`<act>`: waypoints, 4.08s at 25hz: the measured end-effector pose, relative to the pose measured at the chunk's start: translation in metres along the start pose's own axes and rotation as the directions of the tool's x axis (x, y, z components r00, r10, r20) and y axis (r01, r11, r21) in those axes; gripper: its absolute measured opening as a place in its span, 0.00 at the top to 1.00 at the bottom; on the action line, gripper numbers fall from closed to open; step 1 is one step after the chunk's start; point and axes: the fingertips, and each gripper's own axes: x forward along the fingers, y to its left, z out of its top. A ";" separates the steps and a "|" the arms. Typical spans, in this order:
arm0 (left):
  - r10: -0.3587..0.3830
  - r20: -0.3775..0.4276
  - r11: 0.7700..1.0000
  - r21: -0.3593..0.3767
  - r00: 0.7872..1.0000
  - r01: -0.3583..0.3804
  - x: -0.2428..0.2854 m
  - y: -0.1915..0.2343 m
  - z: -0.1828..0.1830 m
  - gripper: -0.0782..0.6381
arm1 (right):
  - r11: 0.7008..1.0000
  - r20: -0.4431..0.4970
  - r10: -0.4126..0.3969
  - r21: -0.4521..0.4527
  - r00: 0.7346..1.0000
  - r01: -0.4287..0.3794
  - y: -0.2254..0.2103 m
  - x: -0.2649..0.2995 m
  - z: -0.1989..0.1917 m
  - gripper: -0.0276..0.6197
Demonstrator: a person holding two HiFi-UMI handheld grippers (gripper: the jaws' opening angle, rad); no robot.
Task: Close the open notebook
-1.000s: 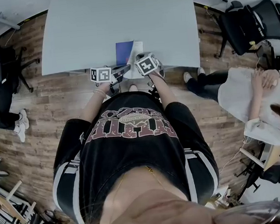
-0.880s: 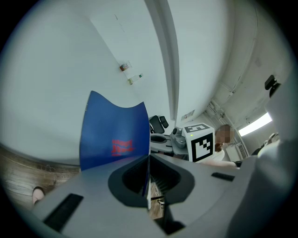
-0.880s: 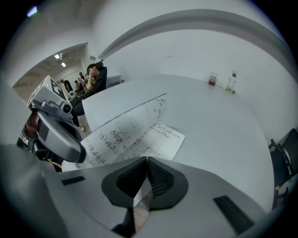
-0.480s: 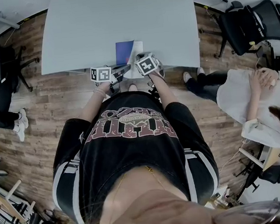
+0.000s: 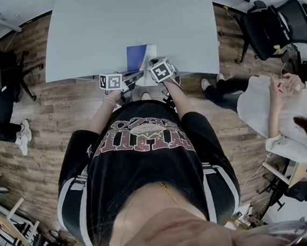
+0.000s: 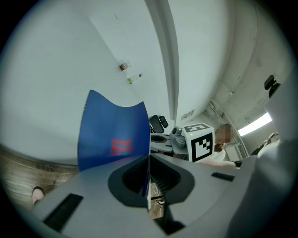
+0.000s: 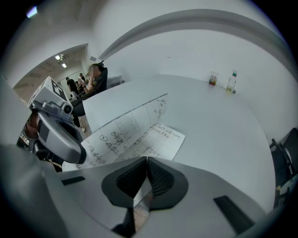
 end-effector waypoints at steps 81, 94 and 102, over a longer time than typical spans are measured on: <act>-0.002 -0.036 1.000 -0.012 0.999 0.002 0.020 -0.017 -0.003 0.75 | 0.995 0.075 -0.090 0.041 0.993 0.087 -0.007 -0.051 -0.010 0.93; -0.008 -0.026 1.000 -0.002 1.000 0.008 0.018 -0.020 -0.003 0.73 | 0.994 0.086 -0.108 0.013 0.990 0.107 -0.003 -0.057 -0.008 0.93; -0.019 -0.024 1.000 -0.002 1.000 0.019 0.019 -0.022 -0.003 0.72 | 0.993 0.081 -0.117 0.027 0.990 0.115 -0.003 -0.060 -0.015 0.93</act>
